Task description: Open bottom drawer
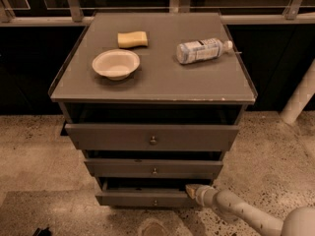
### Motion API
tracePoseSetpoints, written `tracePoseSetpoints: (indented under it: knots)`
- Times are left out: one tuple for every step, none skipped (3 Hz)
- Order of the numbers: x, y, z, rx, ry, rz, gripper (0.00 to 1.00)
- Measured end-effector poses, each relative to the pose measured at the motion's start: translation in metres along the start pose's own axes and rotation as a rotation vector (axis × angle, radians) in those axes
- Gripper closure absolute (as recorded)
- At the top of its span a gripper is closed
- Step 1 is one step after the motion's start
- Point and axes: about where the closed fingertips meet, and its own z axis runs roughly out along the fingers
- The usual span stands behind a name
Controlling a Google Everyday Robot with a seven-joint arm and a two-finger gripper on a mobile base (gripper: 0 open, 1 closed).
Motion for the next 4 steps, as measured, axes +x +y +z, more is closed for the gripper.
tracePoseSetpoints:
  knots:
    - [0.006,0.008,-0.006,-0.027,0.037,0.012,1.0]
    - [0.006,0.008,-0.006,-0.027,0.038,0.012,1.0]
    - [0.02,0.015,0.004,-0.048,0.097,0.004,1.0]
    - [0.021,0.019,0.004,-0.059,0.115,-0.011,1.0]
